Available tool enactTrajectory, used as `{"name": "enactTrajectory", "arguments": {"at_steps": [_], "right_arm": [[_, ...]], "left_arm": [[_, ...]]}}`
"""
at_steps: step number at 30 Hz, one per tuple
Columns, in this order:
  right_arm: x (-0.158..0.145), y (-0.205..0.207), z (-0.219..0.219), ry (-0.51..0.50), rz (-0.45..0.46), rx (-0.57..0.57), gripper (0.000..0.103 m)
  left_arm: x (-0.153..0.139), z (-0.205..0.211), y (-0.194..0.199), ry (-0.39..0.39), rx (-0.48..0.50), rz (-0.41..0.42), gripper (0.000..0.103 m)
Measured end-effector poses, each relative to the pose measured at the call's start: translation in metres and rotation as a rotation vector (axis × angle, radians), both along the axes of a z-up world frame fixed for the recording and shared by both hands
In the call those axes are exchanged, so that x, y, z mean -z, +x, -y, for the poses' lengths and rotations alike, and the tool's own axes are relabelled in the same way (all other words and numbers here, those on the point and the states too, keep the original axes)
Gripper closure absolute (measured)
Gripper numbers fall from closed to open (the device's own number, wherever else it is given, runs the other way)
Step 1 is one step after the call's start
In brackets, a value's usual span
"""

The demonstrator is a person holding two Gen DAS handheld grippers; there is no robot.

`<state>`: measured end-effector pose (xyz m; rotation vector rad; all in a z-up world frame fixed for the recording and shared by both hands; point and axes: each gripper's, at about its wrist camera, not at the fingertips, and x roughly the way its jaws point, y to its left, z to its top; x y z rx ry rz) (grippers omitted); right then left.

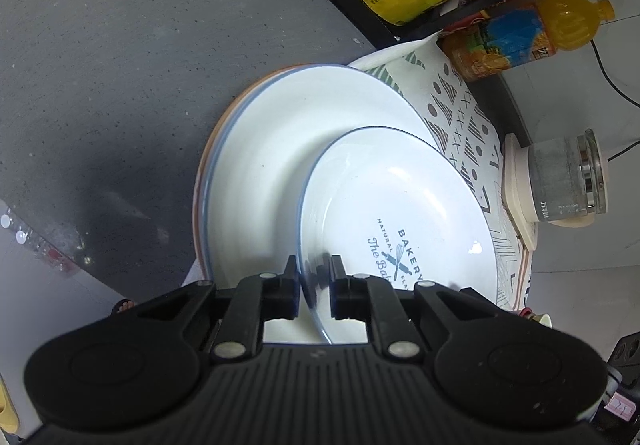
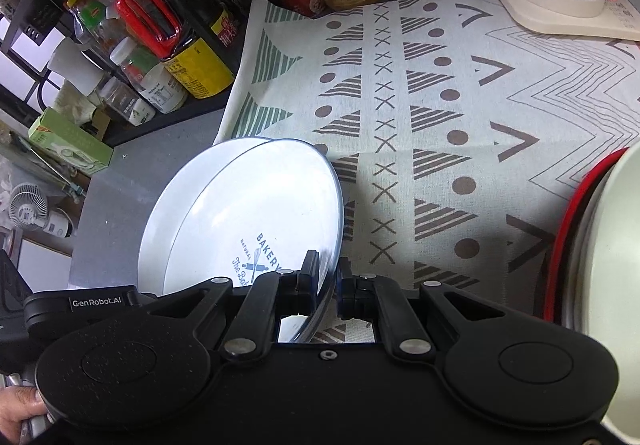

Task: Organize plates and bowls
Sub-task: 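Lower the 'BAKERY' plate onto the stacked plates with both grippers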

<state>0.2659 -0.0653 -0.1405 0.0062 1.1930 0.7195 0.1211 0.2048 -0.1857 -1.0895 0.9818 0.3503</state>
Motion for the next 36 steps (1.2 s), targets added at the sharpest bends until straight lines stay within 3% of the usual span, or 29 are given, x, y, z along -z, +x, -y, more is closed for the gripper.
{"name": "enactTrajectory", "arguments": {"at_steps": [9,17,20,22,23,29,32,36], "right_arm": [[0.004,-0.002,-0.003,-0.003,0.003,0.008,0.096],[0.006,-0.003,-0.004,-0.013,0.005,0.015,0.096],[0.007,-0.003,-0.006,-0.019,0.003,0.022,0.095],[0.009,-0.004,-0.007,-0.024,0.006,0.021,0.094],[0.010,-0.004,-0.008,-0.024,0.005,0.022,0.094],[0.015,-0.005,-0.011,-0.025,-0.005,0.029,0.091],[0.019,-0.006,-0.013,-0.028,-0.013,0.031,0.089],[0.024,-0.009,-0.015,-0.029,-0.021,0.038,0.084]], "left_arm": [[-0.001,-0.003,0.004,0.012,0.005,-0.032,0.092],[-0.023,-0.015,0.001,0.086,-0.015,-0.038,0.092],[-0.035,-0.022,-0.001,0.125,-0.025,-0.033,0.086],[-0.040,-0.026,-0.002,0.149,-0.039,-0.044,0.070],[-0.041,-0.028,-0.002,0.164,-0.045,-0.049,0.068],[-0.047,-0.032,-0.005,0.190,-0.046,-0.044,0.066],[-0.053,-0.031,-0.007,0.246,-0.052,-0.062,0.062],[-0.049,-0.033,-0.008,0.252,-0.032,-0.071,0.057]]}}
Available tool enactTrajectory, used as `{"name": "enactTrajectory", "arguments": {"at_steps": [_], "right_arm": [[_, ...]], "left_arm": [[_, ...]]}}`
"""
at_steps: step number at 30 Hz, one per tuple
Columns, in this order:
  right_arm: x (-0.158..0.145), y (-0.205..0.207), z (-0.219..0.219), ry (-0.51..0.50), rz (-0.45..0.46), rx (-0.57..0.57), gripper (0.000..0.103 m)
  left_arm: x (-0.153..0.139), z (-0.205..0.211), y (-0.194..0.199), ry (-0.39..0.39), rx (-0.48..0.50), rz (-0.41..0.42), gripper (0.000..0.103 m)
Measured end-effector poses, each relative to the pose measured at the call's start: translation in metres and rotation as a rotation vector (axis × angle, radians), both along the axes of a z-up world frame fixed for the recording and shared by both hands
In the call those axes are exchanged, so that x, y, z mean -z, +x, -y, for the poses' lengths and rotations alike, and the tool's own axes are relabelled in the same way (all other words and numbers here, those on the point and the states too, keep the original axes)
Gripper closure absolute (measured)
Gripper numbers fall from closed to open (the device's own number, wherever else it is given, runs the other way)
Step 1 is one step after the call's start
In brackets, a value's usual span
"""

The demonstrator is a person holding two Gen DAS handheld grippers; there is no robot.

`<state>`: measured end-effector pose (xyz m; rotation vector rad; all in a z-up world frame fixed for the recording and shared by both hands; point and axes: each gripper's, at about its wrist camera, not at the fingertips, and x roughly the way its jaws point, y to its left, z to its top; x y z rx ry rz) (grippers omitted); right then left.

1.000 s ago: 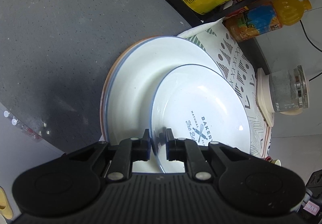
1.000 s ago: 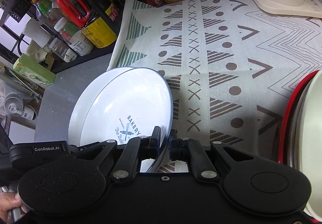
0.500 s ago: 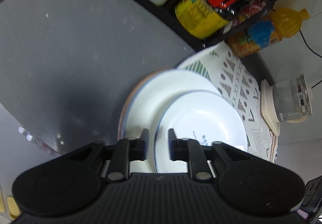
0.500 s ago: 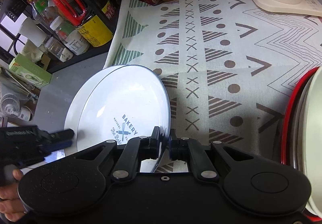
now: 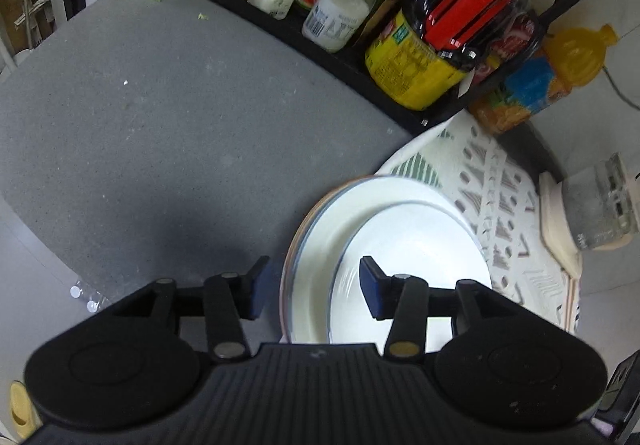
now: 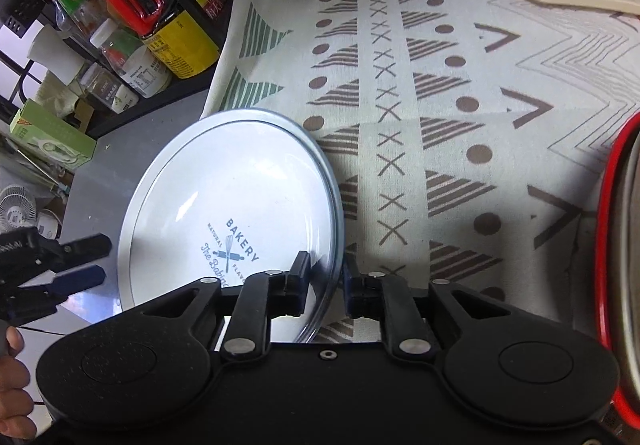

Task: Organize plates and bowls
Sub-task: 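Lower the 'BAKERY' plate onto the stacked plates with both grippers, then open both grippers and withdraw them toward the bowl stack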

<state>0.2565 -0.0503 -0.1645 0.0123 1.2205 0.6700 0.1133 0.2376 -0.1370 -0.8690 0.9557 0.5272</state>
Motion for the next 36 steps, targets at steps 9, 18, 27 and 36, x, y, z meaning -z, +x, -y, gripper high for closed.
{"name": "enactTrajectory", "arguments": {"at_steps": [9,18,27,36], "right_arm": [[0.001,-0.002,0.000,-0.003,-0.004,0.013,0.082],[-0.005,0.000,0.005,0.014,-0.003,-0.004,0.079],[-0.008,-0.003,0.003,0.021,-0.004,-0.019,0.078],[-0.037,-0.004,0.013,0.077,0.031,-0.032,0.041]], "left_arm": [[0.021,0.003,0.004,-0.042,0.008,-0.043,0.057],[0.028,0.003,0.004,-0.039,-0.010,-0.049,0.057],[0.026,0.001,0.003,-0.020,-0.013,-0.056,0.061],[0.003,0.004,0.011,0.029,0.042,-0.075,0.053]]}}
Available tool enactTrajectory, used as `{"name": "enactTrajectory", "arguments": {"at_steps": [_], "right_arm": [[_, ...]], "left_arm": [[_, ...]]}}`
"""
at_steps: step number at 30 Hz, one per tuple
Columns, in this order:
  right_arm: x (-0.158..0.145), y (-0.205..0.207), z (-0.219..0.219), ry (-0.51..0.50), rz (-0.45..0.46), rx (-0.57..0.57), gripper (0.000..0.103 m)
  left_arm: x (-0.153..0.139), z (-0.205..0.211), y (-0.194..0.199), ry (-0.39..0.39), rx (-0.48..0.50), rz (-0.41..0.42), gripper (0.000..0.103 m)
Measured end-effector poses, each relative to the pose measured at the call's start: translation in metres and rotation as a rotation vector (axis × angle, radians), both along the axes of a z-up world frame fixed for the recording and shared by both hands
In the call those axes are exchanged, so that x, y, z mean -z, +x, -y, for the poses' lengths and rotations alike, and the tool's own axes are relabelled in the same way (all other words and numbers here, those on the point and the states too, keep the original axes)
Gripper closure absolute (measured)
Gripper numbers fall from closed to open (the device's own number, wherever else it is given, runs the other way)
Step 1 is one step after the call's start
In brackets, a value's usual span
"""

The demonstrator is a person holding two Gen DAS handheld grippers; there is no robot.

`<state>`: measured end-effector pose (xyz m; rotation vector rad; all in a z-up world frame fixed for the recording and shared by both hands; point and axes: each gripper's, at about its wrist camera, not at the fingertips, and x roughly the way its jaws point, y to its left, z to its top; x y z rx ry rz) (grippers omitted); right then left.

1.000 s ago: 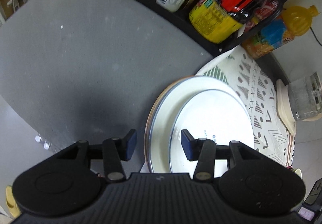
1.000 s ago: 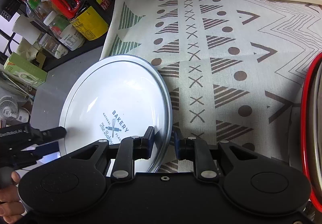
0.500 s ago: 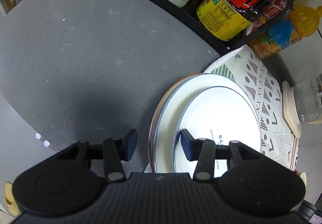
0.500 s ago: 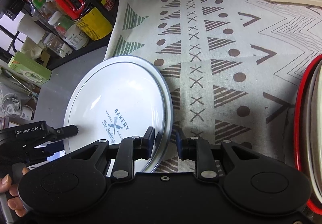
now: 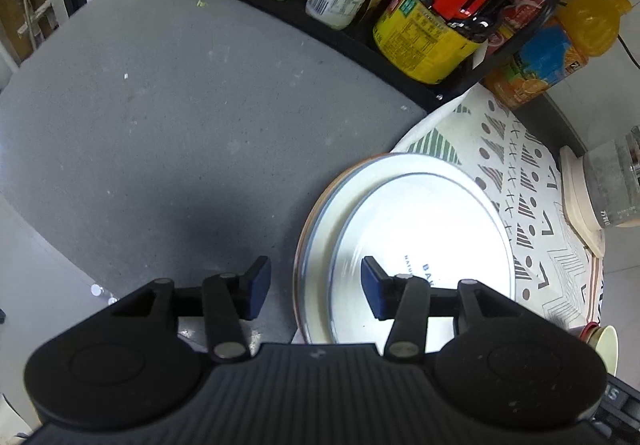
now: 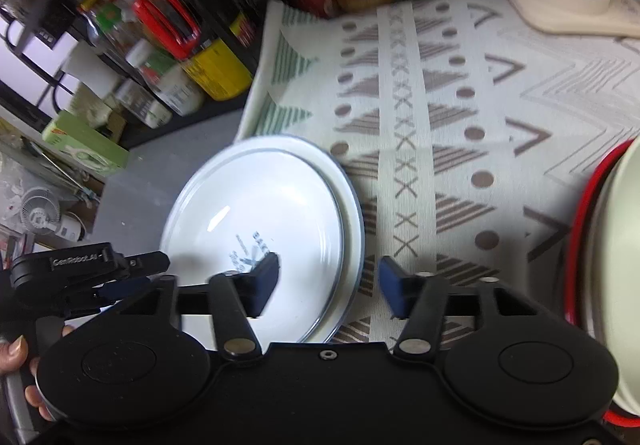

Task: Organize plates and bowls
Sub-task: 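Open both grippers and withdraw them toward the bowl stack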

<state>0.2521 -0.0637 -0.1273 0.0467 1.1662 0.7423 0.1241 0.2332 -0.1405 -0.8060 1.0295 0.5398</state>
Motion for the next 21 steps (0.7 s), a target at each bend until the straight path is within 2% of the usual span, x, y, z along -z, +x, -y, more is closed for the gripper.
{"name": "enactTrajectory", "arguments": {"at_steps": [4,9,21], "right_arm": [[-0.016,-0.002,0.011,0.020,0.035,0.002,0.024],[-0.037,-0.005,0.030,0.043,0.088,0.017,0.009],[-0.062,-0.001,0.086,0.053,0.167,0.159,0.001]], "left_arm": [[-0.013,0.006,0.007,0.005,0.034,0.030,0.039],[-0.030,0.020,0.022,0.019,0.085,0.062,0.031],[-0.052,0.068,0.061,0.009,0.231,0.112,0.030]]}}
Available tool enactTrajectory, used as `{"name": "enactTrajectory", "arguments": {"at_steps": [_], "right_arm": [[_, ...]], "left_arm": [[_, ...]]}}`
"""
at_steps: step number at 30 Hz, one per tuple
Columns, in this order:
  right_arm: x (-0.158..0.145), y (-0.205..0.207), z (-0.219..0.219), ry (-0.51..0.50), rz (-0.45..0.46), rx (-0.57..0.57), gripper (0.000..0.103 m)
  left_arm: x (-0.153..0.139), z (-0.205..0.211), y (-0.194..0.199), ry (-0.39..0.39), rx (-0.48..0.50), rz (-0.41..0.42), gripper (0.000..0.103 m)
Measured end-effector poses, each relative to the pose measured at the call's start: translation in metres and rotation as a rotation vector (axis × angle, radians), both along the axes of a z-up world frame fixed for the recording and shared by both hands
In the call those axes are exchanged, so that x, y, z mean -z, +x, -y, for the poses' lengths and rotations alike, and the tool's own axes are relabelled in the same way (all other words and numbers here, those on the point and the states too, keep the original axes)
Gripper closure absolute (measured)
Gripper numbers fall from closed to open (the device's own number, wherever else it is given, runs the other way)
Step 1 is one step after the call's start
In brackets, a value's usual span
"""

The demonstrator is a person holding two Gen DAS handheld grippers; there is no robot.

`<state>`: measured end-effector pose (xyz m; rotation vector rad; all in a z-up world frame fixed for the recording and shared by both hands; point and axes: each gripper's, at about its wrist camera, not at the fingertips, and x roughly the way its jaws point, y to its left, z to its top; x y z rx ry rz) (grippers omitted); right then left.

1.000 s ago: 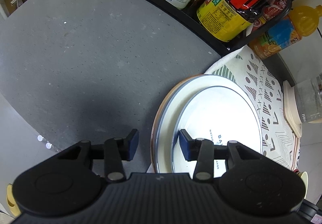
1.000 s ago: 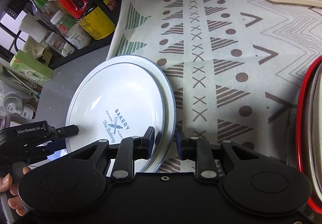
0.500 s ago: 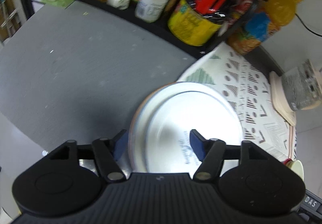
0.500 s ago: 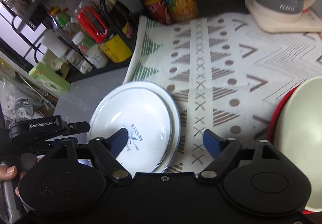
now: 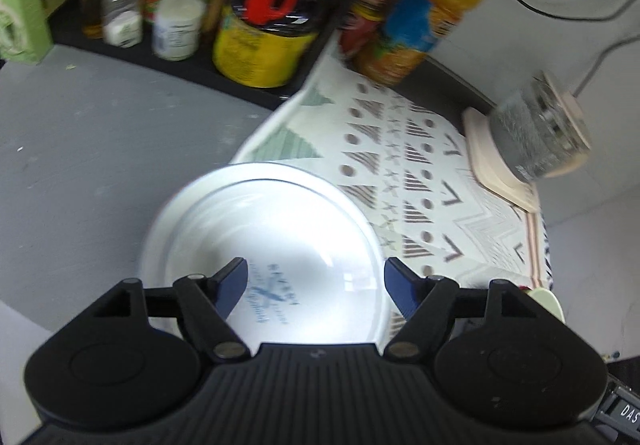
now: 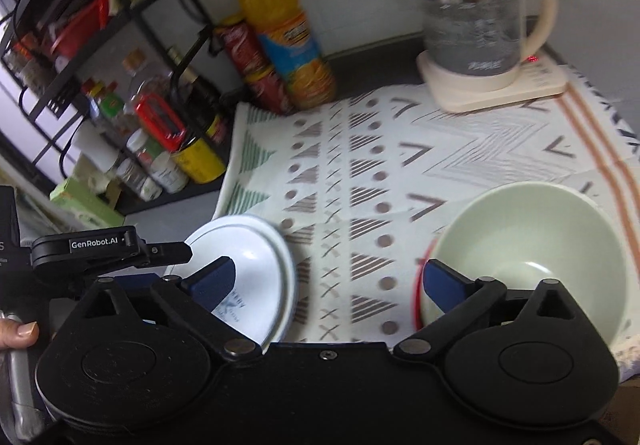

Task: Organize plates and bowls
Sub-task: 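Open both grippers and withdraw them toward the bowl stack, then close both grippers on the rim of the red bowl stack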

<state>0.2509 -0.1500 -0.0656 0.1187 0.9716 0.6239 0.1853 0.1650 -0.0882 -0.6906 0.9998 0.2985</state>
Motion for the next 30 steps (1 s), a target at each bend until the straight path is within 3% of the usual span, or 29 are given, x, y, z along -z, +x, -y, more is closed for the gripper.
{"name": "enactTrajectory", "arguments": {"at_steps": [21,30], "right_arm": [[-0.001,0.010,0.099,0.013,0.001,0.244,0.001],[0.014,0.013,0.132,-0.011,-0.033,0.354,0.001]], "left_arm": [[-0.011,0.101,0.062,-0.022,0.262,0.019,0.030],[-0.002,0.135,0.081,-0.048,0.337,0.001,0.030]]}}
